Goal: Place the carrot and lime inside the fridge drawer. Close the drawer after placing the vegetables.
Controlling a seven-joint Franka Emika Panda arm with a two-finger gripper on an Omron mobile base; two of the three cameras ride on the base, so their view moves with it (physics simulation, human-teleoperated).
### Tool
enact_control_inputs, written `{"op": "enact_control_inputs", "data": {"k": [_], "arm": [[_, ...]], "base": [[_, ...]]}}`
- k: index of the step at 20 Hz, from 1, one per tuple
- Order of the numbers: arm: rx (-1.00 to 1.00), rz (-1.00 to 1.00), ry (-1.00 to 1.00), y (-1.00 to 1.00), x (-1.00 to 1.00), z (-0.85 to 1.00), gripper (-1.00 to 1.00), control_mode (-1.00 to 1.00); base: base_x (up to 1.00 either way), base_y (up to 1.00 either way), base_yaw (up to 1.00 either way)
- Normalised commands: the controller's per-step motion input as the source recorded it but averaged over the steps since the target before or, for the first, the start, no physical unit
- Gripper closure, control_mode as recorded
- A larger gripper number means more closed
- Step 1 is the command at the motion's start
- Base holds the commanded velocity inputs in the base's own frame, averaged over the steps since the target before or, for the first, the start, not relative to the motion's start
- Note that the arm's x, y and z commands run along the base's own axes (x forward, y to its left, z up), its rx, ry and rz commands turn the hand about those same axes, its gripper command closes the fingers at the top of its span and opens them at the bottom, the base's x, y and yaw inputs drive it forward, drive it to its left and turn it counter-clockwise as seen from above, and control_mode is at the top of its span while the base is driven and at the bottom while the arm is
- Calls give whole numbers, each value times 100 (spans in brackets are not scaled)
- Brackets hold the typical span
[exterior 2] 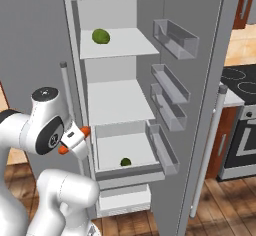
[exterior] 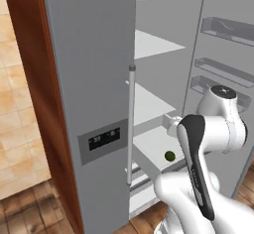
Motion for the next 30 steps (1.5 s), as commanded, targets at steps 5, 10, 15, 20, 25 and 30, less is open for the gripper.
{"op": "enact_control_inputs", "data": {"k": [5, 10, 15, 20, 25, 30], "arm": [[0, 0, 0, 0, 0, 0, 100, 100], [0, 0, 0, 0, 0, 0, 100, 100], [0, 0, 0, 0, 0, 0, 100, 100], [3, -1, 0, -18, 0, 0, 100, -100], [12, -4, 5, -75, 19, -7, 100, -100], [2, -2, 13, -35, 27, -24, 100, -100]], "base": [[7, 0, -1], [0, 0, 0], [0, 0, 0], [0, -2, 0], [0, 0, 0], [0, 0, 0]]}}
